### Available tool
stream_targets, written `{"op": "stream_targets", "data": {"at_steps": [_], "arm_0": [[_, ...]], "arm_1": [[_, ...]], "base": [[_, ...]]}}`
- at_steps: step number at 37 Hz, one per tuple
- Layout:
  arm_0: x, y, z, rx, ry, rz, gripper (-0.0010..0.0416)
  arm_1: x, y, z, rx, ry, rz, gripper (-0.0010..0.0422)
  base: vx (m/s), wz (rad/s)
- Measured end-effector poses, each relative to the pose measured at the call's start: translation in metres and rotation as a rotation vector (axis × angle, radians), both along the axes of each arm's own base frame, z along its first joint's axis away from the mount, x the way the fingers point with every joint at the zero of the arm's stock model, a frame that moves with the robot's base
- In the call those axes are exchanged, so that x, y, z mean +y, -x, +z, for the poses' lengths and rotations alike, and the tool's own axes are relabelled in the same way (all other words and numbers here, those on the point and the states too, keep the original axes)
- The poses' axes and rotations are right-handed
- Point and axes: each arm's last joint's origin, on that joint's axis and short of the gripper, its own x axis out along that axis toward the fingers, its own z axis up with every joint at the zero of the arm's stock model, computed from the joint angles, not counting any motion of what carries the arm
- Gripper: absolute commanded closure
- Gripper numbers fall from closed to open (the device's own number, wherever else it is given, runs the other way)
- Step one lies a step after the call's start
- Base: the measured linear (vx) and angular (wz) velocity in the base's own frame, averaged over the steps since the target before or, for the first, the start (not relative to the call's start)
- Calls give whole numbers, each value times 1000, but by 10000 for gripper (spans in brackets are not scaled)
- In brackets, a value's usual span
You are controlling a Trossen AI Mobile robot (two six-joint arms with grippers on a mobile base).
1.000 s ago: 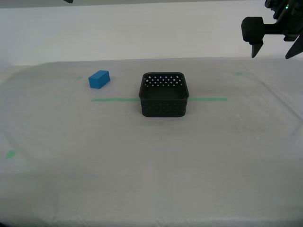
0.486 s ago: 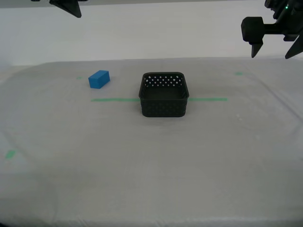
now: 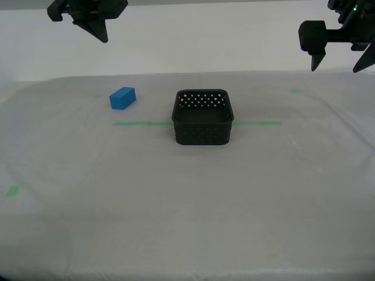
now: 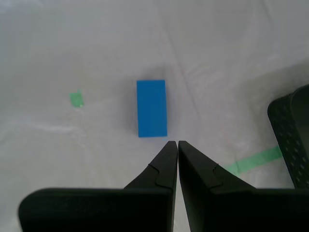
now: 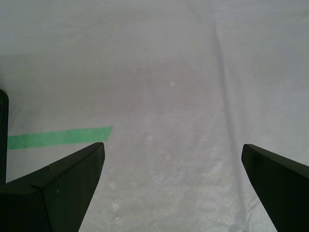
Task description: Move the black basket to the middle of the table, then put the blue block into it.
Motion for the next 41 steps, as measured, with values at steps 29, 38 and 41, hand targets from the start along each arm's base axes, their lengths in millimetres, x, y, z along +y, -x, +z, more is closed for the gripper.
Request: {"op": "stream_targets", "data": {"at_steps": [29,38,41], "arm_0": [[0,0,0,-2,0,0,7],[0,0,0,-2,0,0,7],[0,0,0,-2,0,0,7]], "arm_1": [[-2,-23,-24,79,-43,15,273],[-2,-23,-24,78,-42,15,81],[-2,-23,-25,75,-49,1,25]], "base": [[0,0],[0,0],[0,0]]}}
